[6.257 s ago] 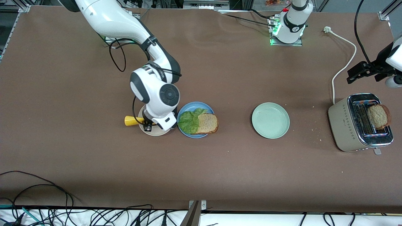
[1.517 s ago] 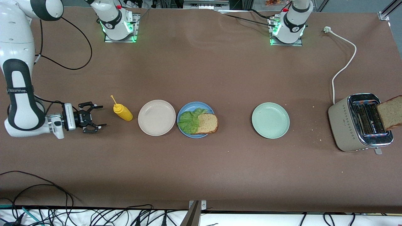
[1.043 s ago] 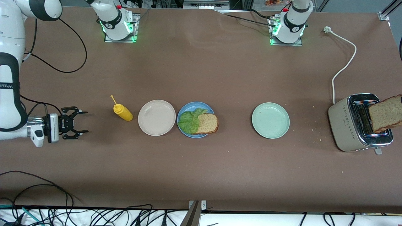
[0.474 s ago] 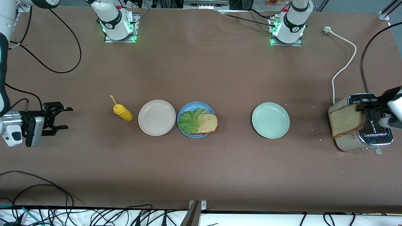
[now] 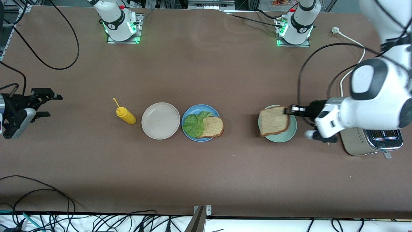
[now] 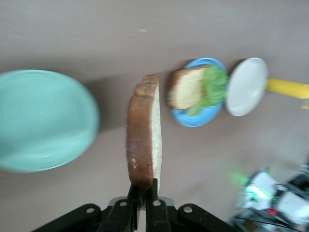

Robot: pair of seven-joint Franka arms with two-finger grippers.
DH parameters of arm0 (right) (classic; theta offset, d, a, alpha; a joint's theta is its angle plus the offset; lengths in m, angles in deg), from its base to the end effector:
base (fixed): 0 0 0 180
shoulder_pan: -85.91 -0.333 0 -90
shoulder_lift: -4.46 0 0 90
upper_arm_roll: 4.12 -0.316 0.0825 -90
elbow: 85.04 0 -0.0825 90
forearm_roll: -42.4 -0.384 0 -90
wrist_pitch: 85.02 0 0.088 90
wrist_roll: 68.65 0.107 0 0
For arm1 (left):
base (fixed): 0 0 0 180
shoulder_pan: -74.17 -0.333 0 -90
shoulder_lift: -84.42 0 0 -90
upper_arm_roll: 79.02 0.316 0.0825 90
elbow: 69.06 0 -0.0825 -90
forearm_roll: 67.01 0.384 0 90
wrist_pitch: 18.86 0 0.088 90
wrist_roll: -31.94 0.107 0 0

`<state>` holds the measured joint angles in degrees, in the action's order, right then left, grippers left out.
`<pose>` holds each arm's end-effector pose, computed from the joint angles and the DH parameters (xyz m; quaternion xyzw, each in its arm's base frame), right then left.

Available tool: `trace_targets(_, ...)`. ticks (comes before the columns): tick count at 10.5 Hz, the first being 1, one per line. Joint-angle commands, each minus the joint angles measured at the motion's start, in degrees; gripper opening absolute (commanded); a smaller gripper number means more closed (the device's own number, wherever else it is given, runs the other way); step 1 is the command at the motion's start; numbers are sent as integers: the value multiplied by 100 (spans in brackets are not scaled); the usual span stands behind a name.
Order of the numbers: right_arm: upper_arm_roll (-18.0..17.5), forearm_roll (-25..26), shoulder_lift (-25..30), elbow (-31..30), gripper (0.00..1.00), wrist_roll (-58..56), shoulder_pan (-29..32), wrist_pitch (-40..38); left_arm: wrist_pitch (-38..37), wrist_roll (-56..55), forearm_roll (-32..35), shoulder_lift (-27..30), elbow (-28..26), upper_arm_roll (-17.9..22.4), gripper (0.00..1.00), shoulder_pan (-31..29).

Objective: Make sandwich in blue plate with both arms
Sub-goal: 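Carry the toast slice over the blue plate with the left gripper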

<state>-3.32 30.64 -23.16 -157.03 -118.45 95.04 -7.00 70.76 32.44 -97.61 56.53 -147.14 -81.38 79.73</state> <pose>0.6497 -0.0864 0.4625 -0.9181 -0.3354 0.1123 0.1788 0.6580 -0.1416 0.4356 0.9523 -0.0333 -0.1539 0.2615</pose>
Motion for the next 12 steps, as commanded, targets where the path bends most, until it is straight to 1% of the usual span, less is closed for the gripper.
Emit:
trace_targets(1,-123,831,931,-797,100,1949,-341,29,546,-84,-1664,-697,-93,121,0,671)
trace_targets(3,-273,1480,1538,-1393,100,3374,-569,28,1274,-443,-2631,-1155,-41,384,0,1549)
trace_targets(4,-273,1553,1810,-1666,100,4260,-762,11,1556,-672,-2993,-1296,-14,542,0,1988)
trace_targets(5,-273,1545,2170,-1982,100,5060,-816,20,1776,-717,-3214,-1394,-5,569,0,2219)
trace_targets(6,-230,1458,2591,-2420,100,5330,-826,176,1935,-718,-3312,-1482,3,570,0,2334)
trace_targets(7,84,1205,2865,-2659,100,5306,-826,517,2093,-692,-3322,-1543,30,570,0,2423)
trace_targets(8,305,1002,2937,-2688,100,5271,-834,721,2139,-622,-3313,-1614,47,570,0,2432)
trace_targets(9,420,817,2964,-2610,100,5192,-834,1053,2148,-621,-3304,-1684,47,570,0,2441)
trace_targets(10,447,798,3008,-2540,100,5183,-878,1187,2148,-604,-3261,-1737,47,570,0,2441)
trace_targets(12,430,929,3035,-2513,100,5279,-905,1215,2165,-386,-3251,-1904,47,605,0,2415)
